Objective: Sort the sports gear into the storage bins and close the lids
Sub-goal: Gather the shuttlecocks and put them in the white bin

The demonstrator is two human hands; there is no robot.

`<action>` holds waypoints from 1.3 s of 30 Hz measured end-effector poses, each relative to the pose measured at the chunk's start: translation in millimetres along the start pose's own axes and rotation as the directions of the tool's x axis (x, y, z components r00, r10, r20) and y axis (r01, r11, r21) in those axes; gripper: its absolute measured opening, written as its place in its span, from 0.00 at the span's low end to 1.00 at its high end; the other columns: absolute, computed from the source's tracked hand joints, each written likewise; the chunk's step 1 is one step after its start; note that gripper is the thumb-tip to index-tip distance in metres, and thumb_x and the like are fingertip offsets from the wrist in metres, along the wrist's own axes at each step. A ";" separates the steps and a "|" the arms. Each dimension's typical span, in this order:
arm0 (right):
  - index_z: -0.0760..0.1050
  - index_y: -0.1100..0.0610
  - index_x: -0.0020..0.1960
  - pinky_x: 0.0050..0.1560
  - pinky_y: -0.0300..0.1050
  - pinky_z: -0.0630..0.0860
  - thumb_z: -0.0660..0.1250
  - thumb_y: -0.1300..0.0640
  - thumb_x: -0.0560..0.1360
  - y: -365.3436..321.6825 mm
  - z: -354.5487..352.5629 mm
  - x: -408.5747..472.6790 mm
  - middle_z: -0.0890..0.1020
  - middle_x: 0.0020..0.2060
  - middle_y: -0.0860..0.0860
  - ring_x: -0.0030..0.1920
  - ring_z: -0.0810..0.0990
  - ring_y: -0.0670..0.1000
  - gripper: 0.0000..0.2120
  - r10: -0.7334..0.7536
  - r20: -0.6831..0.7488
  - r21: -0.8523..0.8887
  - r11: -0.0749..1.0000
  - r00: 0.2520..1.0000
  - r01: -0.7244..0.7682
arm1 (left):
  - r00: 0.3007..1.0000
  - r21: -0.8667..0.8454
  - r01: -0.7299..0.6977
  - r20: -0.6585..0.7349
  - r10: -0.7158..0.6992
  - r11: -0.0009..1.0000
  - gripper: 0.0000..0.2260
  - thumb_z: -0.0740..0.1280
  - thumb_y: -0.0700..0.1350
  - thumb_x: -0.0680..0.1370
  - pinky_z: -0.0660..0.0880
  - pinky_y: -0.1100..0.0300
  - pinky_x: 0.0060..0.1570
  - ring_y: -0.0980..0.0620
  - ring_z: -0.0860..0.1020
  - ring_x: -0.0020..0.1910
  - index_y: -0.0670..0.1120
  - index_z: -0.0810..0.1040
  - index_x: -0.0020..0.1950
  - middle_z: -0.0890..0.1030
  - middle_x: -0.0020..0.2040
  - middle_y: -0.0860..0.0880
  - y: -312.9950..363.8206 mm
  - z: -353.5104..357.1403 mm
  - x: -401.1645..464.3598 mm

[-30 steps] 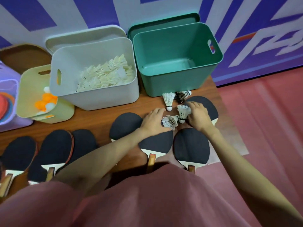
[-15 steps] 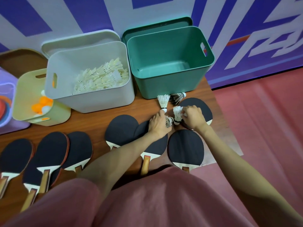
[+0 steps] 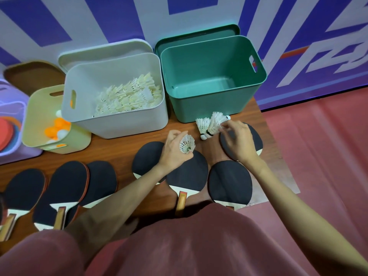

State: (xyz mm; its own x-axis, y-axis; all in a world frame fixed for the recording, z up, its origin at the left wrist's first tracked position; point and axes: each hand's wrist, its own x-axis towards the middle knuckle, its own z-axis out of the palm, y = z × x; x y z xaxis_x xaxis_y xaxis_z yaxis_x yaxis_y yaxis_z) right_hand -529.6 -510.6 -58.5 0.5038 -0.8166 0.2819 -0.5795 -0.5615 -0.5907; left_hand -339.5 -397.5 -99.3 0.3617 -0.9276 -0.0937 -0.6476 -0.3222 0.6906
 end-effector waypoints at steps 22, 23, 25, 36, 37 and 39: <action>0.81 0.57 0.52 0.50 0.54 0.76 0.67 0.57 0.77 -41.8 44.8 21.1 0.83 0.44 0.52 0.48 0.79 0.56 0.07 -0.377 0.419 0.096 0.923 0.826 0.373 | 0.999 -0.140 -0.036 -0.007 0.035 0.989 0.38 0.79 0.44 0.65 0.68 0.63 0.60 0.50 0.72 0.63 0.43 0.65 0.71 0.74 0.65 0.46 -9.3 -26.5 14.4; 0.80 0.57 0.53 0.53 0.54 0.75 0.63 0.54 0.79 -42.2 44.3 22.9 0.82 0.46 0.52 0.50 0.78 0.55 0.10 -0.364 0.431 0.107 0.929 0.826 0.353 | 1.000 -0.154 -0.014 -0.018 0.011 0.988 0.38 0.79 0.44 0.65 0.69 0.62 0.59 0.50 0.72 0.63 0.43 0.65 0.71 0.74 0.64 0.46 -11.5 -25.9 14.7; 0.78 0.58 0.56 0.56 0.48 0.72 0.55 0.51 0.81 -41.1 41.7 27.4 0.82 0.48 0.52 0.51 0.76 0.54 0.16 -0.317 0.412 0.105 0.948 0.854 0.301 | 0.998 -0.167 0.044 -0.037 -0.051 0.985 0.39 0.80 0.44 0.64 0.70 0.61 0.59 0.49 0.73 0.62 0.44 0.65 0.70 0.75 0.64 0.46 -17.4 -25.0 16.0; 0.67 0.64 0.67 0.53 0.55 0.75 0.65 0.69 0.71 -1.5 73.8 75.7 0.74 0.59 0.61 0.57 0.75 0.64 0.24 0.218 0.536 -0.317 0.947 0.816 -0.045 | 0.997 -0.154 0.082 0.012 -0.081 0.985 0.48 0.79 0.53 0.65 0.71 0.55 0.63 0.48 0.74 0.64 0.47 0.56 0.77 0.76 0.66 0.47 -23.2 -33.9 22.1; 0.68 0.64 0.65 0.53 0.55 0.76 0.66 0.69 0.70 -2.1 77.4 77.2 0.74 0.58 0.61 0.57 0.75 0.64 0.24 0.228 0.552 -0.343 0.939 0.802 -0.031 | 0.996 -0.160 0.084 0.015 -0.082 0.984 0.48 0.79 0.53 0.64 0.72 0.55 0.62 0.49 0.75 0.63 0.47 0.56 0.78 0.76 0.65 0.48 -22.7 -34.3 22.2; 0.68 0.65 0.64 0.54 0.56 0.75 0.65 0.70 0.70 -3.4 82.9 78.5 0.73 0.57 0.62 0.57 0.74 0.64 0.22 0.245 0.571 -0.388 0.922 0.783 -0.005 | 0.996 -0.169 0.092 0.013 -0.091 0.981 0.48 0.79 0.53 0.64 0.72 0.57 0.61 0.51 0.76 0.61 0.47 0.56 0.78 0.78 0.63 0.48 -22.4 -34.9 22.3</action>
State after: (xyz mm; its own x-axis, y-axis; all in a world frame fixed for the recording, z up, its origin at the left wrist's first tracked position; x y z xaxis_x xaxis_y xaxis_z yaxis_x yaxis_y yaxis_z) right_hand -434.9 -561.7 -97.0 0.6187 -0.7005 -0.3556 -0.7852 -0.5655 -0.2522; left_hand -293.5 -404.4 -91.9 0.4104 -0.8967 -0.1658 -0.4884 -0.3697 0.7905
